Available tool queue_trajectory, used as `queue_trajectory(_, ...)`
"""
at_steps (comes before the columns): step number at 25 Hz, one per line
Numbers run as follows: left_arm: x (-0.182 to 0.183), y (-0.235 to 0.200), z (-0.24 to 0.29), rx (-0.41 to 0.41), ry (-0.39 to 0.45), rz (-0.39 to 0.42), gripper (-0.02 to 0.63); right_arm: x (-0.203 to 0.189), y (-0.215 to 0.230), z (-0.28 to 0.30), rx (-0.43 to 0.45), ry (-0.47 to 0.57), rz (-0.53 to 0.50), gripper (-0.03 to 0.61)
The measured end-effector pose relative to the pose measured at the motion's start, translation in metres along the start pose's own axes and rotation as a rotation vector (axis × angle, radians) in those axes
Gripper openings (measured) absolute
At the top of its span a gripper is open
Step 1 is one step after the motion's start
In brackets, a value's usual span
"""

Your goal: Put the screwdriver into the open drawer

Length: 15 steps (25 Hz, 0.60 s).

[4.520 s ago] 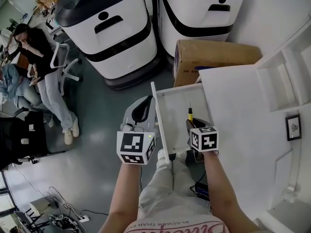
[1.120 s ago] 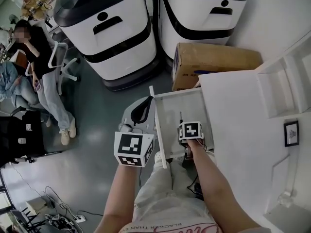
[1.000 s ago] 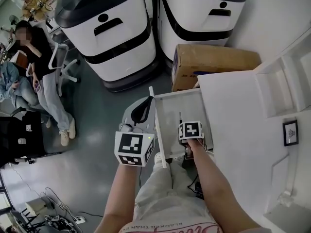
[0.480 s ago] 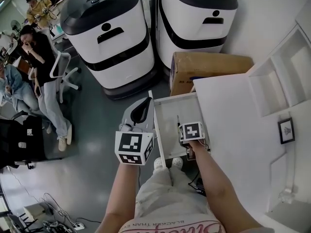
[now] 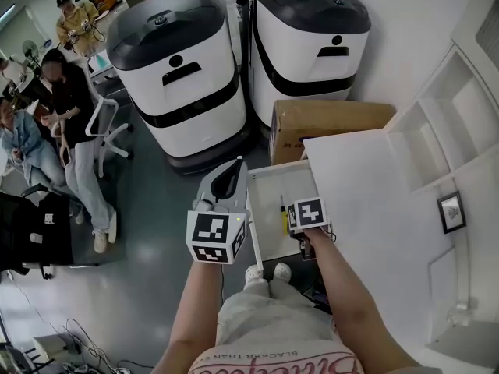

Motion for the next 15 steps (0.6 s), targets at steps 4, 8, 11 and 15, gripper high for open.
queue_trajectory(4, 0.008, 0.004, -0.003, 0.006, 0.019, 0.011, 0.009, 0.011, 0.004, -0.02, -0.003, 0.062, -0.008, 0.008)
queue_trajectory(8, 0.015, 0.004, -0.007, 0.014, 0.039, 0.016, 0.009, 0.021, 0.003, -0.042, -0.002, 0.131, -0.021, 0.008)
queue_trajectory(11, 0.019, 0.005, -0.009, 0.015, 0.053, 0.019, 0.009, 0.03, 0.003, -0.057, -0.003, 0.178, -0.038, 0.006)
queue_trajectory(15, 0.025, 0.007, -0.011, 0.013, 0.071, 0.025, 0.009, 0.043, 0.002, -0.077, -0.001, 0.244, -0.053, 0.006)
Point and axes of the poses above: the fingertips, and each gripper's own axes: z forward along the fingers, y to its right, x out of its top, the point moved 7 cm from there along -z, backward along the fingers, and after that the axes turned 5 degrees about -x, right-handed, at the moved point
